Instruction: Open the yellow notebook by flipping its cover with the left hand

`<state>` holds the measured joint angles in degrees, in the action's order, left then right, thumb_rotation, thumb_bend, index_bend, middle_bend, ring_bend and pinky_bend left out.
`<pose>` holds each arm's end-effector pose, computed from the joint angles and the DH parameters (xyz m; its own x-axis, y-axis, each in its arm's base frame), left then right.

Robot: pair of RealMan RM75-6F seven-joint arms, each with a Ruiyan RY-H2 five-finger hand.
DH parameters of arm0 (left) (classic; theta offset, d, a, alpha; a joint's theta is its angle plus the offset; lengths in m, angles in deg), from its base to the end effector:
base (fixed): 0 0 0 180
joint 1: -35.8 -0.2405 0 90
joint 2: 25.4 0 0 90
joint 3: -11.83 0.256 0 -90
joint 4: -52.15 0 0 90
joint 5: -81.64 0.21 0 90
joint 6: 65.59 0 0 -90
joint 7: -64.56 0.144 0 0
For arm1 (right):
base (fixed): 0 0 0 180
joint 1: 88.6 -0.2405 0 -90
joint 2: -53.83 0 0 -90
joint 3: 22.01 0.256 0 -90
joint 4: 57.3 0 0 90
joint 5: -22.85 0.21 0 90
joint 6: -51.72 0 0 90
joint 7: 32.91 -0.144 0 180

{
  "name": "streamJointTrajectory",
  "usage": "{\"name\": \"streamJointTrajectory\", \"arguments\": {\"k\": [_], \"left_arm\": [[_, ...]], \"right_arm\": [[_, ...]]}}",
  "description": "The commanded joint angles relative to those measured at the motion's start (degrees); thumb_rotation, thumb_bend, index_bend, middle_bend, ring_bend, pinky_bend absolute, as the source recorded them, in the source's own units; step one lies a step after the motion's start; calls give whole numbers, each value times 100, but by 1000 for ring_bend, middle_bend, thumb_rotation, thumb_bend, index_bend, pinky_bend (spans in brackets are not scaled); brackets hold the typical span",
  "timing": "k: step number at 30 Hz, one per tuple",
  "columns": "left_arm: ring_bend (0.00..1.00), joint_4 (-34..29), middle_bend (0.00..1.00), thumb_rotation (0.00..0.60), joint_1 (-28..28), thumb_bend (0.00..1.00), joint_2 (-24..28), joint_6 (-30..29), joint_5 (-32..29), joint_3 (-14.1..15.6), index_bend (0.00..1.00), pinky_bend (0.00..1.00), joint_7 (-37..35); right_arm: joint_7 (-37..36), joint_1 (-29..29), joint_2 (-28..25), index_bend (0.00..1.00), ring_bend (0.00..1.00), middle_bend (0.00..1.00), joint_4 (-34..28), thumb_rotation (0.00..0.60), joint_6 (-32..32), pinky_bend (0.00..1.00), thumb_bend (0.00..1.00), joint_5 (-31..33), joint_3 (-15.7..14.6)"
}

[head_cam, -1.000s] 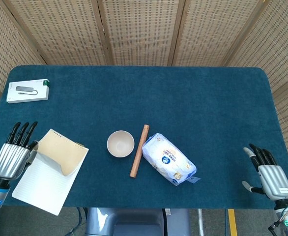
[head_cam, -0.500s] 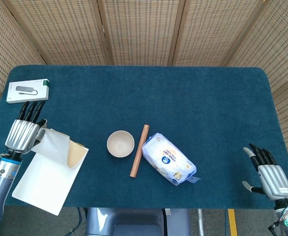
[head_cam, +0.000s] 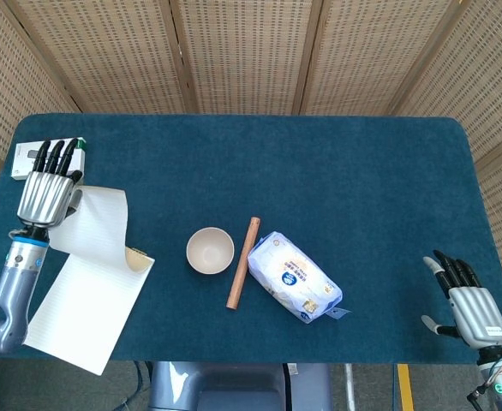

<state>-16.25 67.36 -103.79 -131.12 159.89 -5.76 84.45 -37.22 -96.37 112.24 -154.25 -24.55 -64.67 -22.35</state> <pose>-0.2478 0.3812 0.1301 0.7118 -0.1822 0.6783 0.6677 -0.1242 -0.7340 -0.3041 -0.1811 0.1545 0.3549 -0.1926 0.9149 -0.9349 -0.0649 0.3490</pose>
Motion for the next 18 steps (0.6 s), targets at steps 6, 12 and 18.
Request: {"name": "streamJointTrajectory", "arguments": {"k": [6,12,18], "left_arm": [[0,944,0,600,864,422,-505,529,-801,-597,792,0,350],[0,1632,0,600,1282,420,-912,778,-1175,-690,791,0,564],[0,2150,0,600,1439,339,-1228,715,-1162,-514,381,0,574]], "right_arm": [[-65,-20,-12,16,0,0,7,600,28,25,232,-7,1],[-90,-29,-14,16,0,0,15,600,33,25,232,-29,-4],[-156,-34,-25,16,0,0,29,600,24,25,231,-51,-5]]}}
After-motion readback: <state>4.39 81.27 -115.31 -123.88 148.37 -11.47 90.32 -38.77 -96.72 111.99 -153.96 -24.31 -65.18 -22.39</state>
